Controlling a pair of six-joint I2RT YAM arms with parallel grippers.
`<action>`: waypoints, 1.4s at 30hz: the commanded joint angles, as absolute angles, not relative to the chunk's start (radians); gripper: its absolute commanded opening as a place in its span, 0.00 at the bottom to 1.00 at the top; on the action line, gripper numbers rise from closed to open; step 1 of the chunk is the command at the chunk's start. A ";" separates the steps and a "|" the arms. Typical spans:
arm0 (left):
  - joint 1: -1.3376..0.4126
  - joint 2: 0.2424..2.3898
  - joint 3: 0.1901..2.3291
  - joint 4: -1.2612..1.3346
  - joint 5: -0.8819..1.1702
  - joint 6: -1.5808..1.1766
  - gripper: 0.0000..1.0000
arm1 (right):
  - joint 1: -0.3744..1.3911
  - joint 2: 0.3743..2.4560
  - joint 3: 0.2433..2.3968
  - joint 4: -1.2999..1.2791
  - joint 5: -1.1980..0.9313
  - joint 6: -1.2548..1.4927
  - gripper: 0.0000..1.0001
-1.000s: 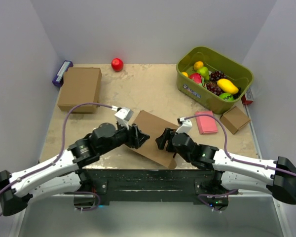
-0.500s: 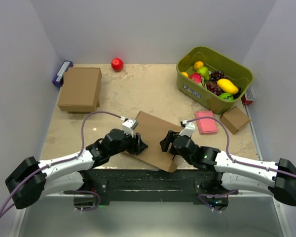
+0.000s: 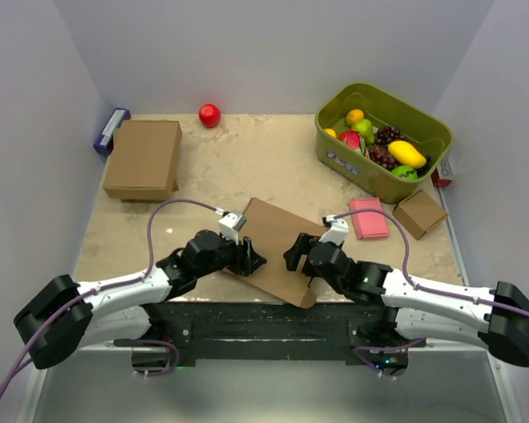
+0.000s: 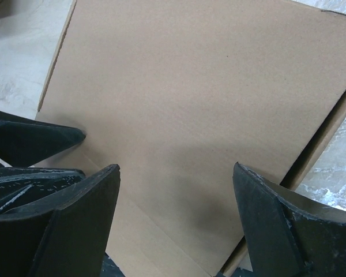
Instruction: Fold the paper box
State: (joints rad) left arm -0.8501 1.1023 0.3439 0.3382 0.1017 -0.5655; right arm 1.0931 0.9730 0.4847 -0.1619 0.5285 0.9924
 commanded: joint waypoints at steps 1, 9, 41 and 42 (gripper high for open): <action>-0.847 1.101 0.328 0.356 0.123 -0.584 0.59 | 1.097 0.971 0.468 -0.170 0.512 1.037 0.83; -0.825 1.069 0.495 0.242 0.124 -0.506 0.71 | 1.089 0.974 0.661 -0.259 0.590 0.899 0.95; -0.408 0.940 0.431 0.138 0.256 -0.520 0.93 | 0.695 0.678 0.216 -0.075 0.147 1.038 0.81; -0.407 0.937 0.423 0.143 0.253 -0.523 0.93 | 0.693 0.698 0.197 -0.037 0.137 1.045 0.77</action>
